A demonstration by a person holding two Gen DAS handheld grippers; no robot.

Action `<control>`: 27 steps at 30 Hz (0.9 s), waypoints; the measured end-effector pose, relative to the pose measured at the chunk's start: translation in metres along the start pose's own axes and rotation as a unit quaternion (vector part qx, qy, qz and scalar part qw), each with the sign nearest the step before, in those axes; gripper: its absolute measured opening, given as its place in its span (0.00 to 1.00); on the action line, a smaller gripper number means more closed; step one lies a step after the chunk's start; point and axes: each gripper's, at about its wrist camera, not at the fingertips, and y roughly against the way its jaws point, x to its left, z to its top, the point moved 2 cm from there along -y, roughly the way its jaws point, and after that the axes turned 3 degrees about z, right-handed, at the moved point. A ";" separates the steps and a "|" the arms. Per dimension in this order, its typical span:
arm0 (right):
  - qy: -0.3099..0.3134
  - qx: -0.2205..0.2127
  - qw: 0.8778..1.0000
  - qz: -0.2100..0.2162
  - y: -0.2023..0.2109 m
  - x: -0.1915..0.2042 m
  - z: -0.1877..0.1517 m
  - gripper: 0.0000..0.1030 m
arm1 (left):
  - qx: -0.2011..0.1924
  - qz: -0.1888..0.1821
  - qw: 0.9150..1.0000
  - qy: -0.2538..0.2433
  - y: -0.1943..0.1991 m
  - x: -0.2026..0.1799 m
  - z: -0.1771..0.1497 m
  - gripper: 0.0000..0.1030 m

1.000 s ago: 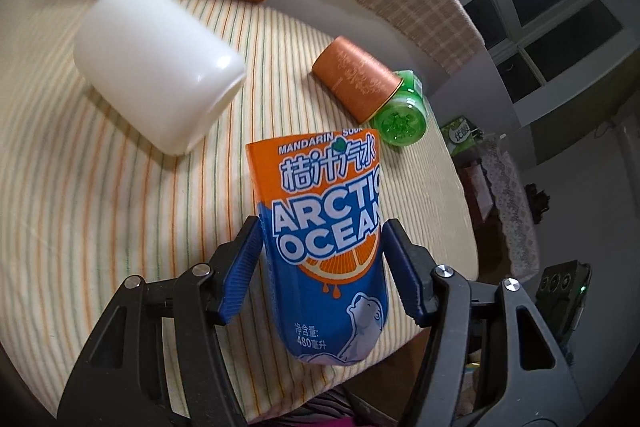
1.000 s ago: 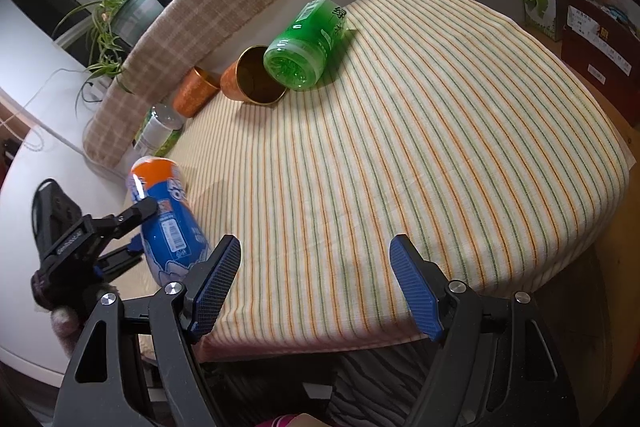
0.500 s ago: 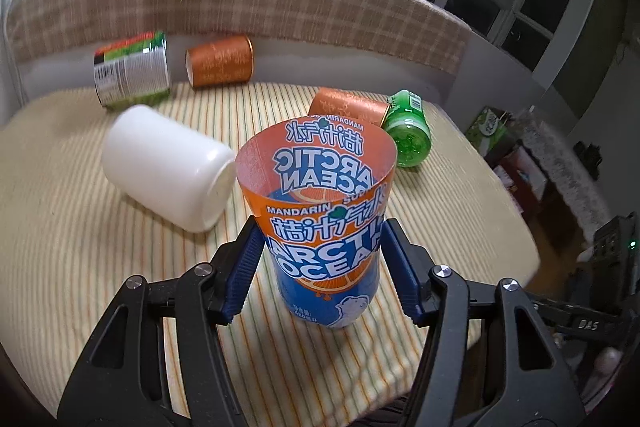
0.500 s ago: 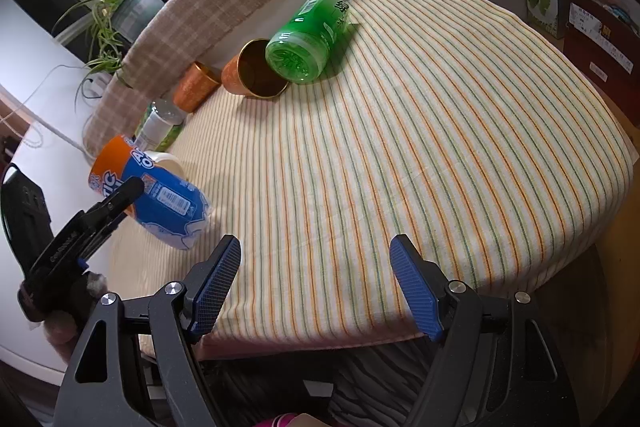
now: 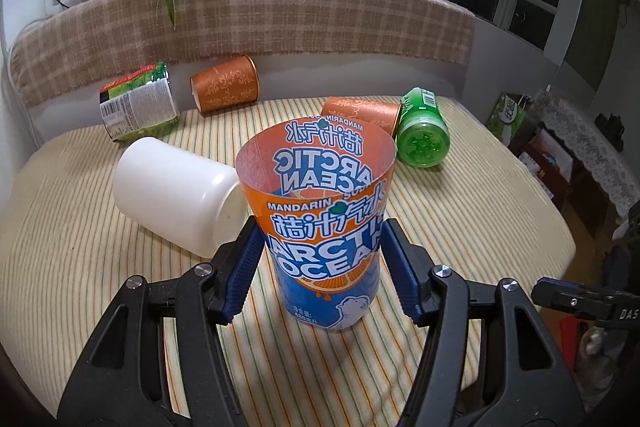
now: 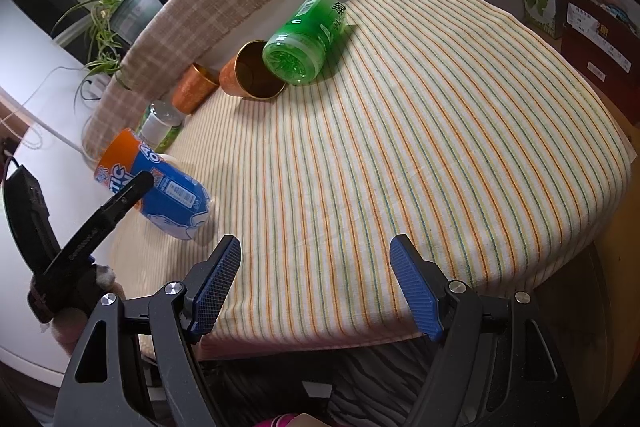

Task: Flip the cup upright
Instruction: 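Rotate the held cup upright with the left tool and lower it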

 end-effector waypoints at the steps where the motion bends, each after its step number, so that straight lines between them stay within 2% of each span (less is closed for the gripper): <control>1: 0.001 0.000 1.000 0.000 0.000 0.000 0.000 0.75 | -0.002 0.001 1.000 -0.002 0.000 -0.001 0.000 0.60; 19: 0.031 -0.018 0.999 -0.020 0.003 0.011 0.002 0.75 | -0.007 0.002 1.000 -0.014 -0.001 -0.004 -0.002 0.60; 27: 0.034 -0.020 0.999 -0.023 0.003 0.012 0.001 0.75 | 0.001 -0.015 1.000 0.003 -0.002 0.000 -0.001 0.60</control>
